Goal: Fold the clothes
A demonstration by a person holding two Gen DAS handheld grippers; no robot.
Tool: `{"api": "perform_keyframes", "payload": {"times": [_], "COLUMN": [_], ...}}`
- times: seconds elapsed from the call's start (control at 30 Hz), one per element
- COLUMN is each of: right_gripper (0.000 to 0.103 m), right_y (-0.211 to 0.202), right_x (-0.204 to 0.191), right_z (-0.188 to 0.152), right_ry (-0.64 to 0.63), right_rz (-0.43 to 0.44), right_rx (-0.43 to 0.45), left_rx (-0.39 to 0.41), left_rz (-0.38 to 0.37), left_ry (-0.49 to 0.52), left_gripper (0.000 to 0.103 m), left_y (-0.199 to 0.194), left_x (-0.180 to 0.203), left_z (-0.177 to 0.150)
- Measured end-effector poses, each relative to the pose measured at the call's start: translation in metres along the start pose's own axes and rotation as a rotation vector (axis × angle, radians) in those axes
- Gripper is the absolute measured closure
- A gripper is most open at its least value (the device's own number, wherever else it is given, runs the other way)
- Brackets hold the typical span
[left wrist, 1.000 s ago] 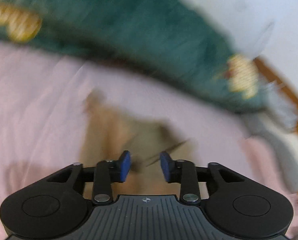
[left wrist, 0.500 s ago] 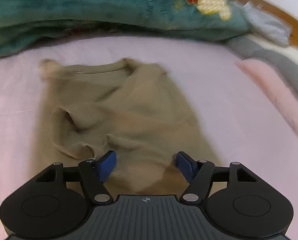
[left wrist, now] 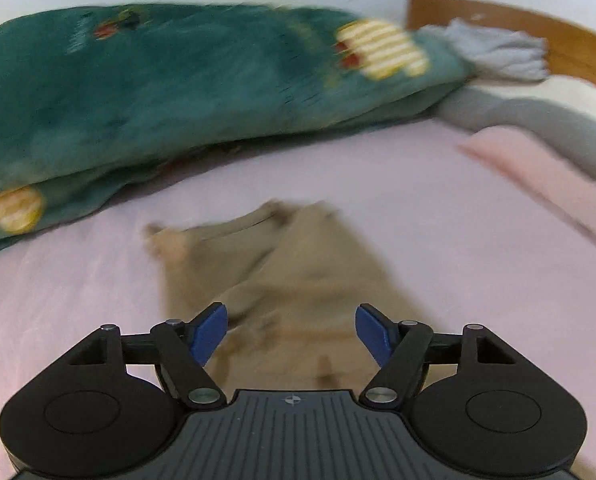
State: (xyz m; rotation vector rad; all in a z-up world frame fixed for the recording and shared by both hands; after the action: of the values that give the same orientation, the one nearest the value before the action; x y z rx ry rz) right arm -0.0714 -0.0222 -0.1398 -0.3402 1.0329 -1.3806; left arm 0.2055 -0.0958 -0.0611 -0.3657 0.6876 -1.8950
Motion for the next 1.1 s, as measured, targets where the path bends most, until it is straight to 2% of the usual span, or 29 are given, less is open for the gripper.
{"api": "perform_keyframes", "payload": {"times": [0.07, 0.13, 0.23, 0.27, 0.33, 0.47, 0.53, 0.6, 0.67, 0.73, 0.8, 0.93, 1.0, 1.03, 1.1], "right_gripper": [0.012, 0.013, 0.013, 0.013, 0.012, 0.012, 0.012, 0.012, 0.012, 0.012, 0.012, 0.011, 0.011, 0.011, 0.011], "right_y": [-0.017, -0.033, -0.066, -0.077, -0.104, -0.149, -0.166, -0.186, -0.212, -0.241, -0.277, -0.331, -0.326, -0.307, -0.245], "right_x": [-0.001, 0.0, 0.001, 0.004, 0.017, 0.052, 0.065, 0.071, 0.071, 0.066, 0.059, 0.05, 0.048, 0.051, 0.067], "right_z": [-0.004, -0.009, -0.015, -0.015, -0.014, -0.014, -0.015, -0.017, -0.02, -0.023, -0.027, -0.025, -0.018, -0.014, -0.007], "right_ry": [0.0, 0.01, 0.047, 0.067, 0.107, 0.145, 0.155, 0.156, 0.134, 0.111, 0.089, 0.072, 0.079, 0.081, 0.084], "right_rz": [-0.024, -0.039, -0.034, -0.035, -0.062, -0.195, -0.239, -0.274, -0.303, -0.335, -0.38, -0.447, -0.407, -0.363, -0.266], "right_rx": [0.012, 0.023, 0.065, 0.085, 0.13, 0.193, 0.205, 0.228, 0.254, 0.267, 0.288, 0.37, 0.402, 0.391, 0.339], "left_rx": [-0.004, -0.053, -0.238, -0.258, -0.205, -0.221, -0.216, -0.216, -0.223, -0.22, -0.198, -0.137, -0.121, -0.098, -0.087], "left_rz": [-0.045, -0.072, -0.041, -0.036, -0.037, -0.02, -0.005, -0.01, -0.035, -0.05, -0.056, -0.058, -0.027, -0.029, -0.084], "left_ry": [-0.032, -0.061, -0.053, -0.042, -0.021, 0.026, 0.071, 0.068, 0.057, 0.087, 0.124, 0.097, 0.141, 0.159, 0.133], "left_gripper": [0.03, 0.03, 0.03, 0.029, 0.028, 0.028, 0.028, 0.028, 0.028, 0.029, 0.028, 0.028, 0.028, 0.028, 0.027], "left_y": [0.008, 0.027, 0.058, 0.064, 0.056, 0.043, 0.036, 0.029, 0.028, 0.018, 0.0, -0.046, -0.057, -0.061, -0.062], "left_x": [0.018, 0.03, 0.04, 0.039, 0.038, 0.037, 0.036, 0.034, 0.027, 0.019, 0.01, -0.027, -0.032, -0.028, -0.013], "left_z": [0.002, -0.011, -0.065, -0.077, -0.08, -0.078, -0.076, -0.074, -0.071, -0.068, -0.059, -0.025, -0.013, -0.009, -0.01]}}
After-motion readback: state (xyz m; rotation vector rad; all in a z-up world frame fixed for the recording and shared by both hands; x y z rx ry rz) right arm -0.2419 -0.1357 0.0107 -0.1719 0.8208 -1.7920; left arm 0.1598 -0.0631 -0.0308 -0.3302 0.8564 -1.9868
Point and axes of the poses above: each gripper's, at about its wrist camera, not at the fingertips, and y roughly the way its jaws point, x to its right, z to its top, the point moved 10 cm from there along y, roughly the way its jaws point, and after that the axes turned 5 degrees about z, right-handed, at the moved point
